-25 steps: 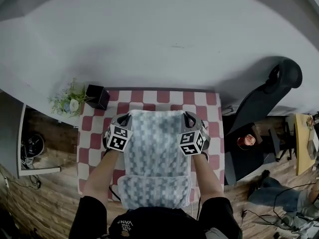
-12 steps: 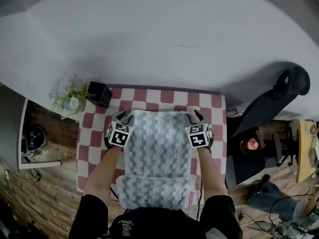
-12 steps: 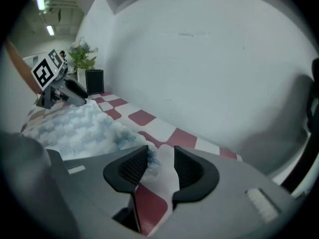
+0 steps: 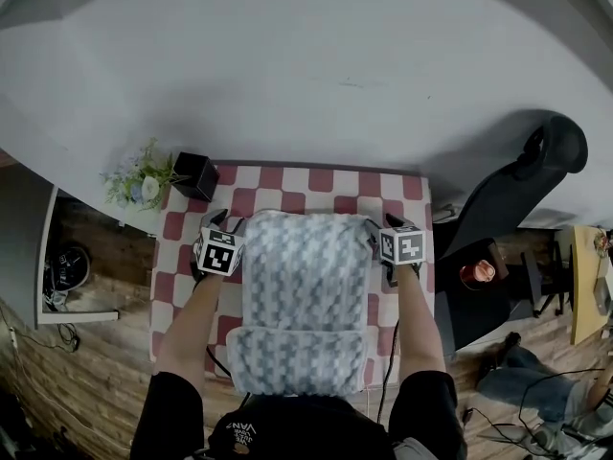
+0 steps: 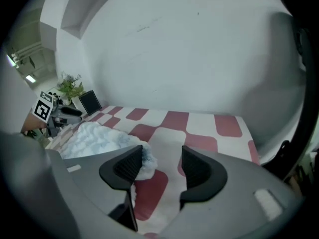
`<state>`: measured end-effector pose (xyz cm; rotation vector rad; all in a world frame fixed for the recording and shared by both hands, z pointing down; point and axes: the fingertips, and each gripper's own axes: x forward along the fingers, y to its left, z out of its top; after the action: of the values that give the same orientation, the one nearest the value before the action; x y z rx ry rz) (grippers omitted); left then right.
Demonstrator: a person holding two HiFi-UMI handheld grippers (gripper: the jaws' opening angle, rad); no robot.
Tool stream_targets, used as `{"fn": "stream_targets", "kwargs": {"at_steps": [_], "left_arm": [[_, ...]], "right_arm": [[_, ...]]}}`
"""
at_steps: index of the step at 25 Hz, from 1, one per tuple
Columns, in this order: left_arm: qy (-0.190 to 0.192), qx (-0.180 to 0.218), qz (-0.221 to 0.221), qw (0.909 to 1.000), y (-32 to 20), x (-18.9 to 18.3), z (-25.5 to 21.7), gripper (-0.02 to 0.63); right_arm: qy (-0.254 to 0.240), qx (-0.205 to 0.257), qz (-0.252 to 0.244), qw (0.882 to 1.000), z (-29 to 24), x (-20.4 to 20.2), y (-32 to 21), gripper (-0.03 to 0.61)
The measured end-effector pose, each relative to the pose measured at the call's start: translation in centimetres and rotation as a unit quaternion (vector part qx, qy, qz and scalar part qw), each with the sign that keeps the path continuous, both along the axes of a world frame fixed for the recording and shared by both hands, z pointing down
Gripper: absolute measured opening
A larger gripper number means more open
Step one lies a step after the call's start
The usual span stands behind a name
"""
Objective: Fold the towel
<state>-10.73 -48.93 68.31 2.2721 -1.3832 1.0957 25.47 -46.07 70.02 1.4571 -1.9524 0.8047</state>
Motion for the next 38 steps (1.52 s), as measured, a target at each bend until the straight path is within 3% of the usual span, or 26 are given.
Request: {"fn": "stream_targets", "kwargs": {"at_steps": [3, 7, 14, 16, 18, 22, 23, 27, 31, 38], "left_arm": [[0.005, -0.001, -0.005, 1.0, 0.7, -0.4, -0.2, 0.163], [0.022, -0.003, 0.009, 0.9997, 2.2, -0.1, 0.5, 0.163], [0.034, -0.019, 0.03, 0.9988, 6.0, -0.7, 1.1, 0.163], [0.034, -0.024, 0.028, 0.9987, 6.8, -1.0, 1.5, 0.163], [0.037, -0.028, 0.025, 0.9986, 7.4, -1.0, 1.8, 0.163], [0.051, -0.024, 0.03, 0.9979, 8.1, -0.4, 1.5, 0.163], [0.057, -0.022, 0.035, 0.9975, 8.3, -0.2, 1.3, 0.163], [0.077, -0.02, 0.069, 0.9945, 10.1, 0.5, 0.6, 0.163], [0.092, -0.04, 0.106, 0.9893, 13.2, 0.7, 0.8, 0.173], [0.143, -0.09, 0.176, 0.9697, 20.5, 1.4, 1.2, 0.207]], "right_arm": [[0.028, -0.038, -0.015, 0.999, 0.8, 1.1, 0.8, 0.274], [0.047, -0.051, -0.024, 0.997, 0.4, 2.0, 2.6, 0.307], [-0.017, -0.054, -0.024, 0.998, 0.0, 3.2, 5.6, 0.308], [-0.027, -0.032, -0.012, 0.999, -0.3, 3.6, 5.4, 0.308], [-0.071, 0.025, 0.035, 0.997, -1.9, 4.2, 4.4, 0.308], [-0.206, 0.104, 0.112, 0.967, -5.1, 4.7, 3.5, 0.308], [-0.211, 0.108, 0.105, 0.966, -5.5, 4.4, 3.8, 0.308], [-0.158, 0.091, 0.034, 0.983, -5.4, 1.9, 7.2, 0.308], [-0.122, 0.087, -0.002, 0.989, -4.9, -0.6, 11.5, 0.307], [-0.114, 0.065, -0.097, 0.987, -3.1, -6.5, 20.5, 0.307]]}}
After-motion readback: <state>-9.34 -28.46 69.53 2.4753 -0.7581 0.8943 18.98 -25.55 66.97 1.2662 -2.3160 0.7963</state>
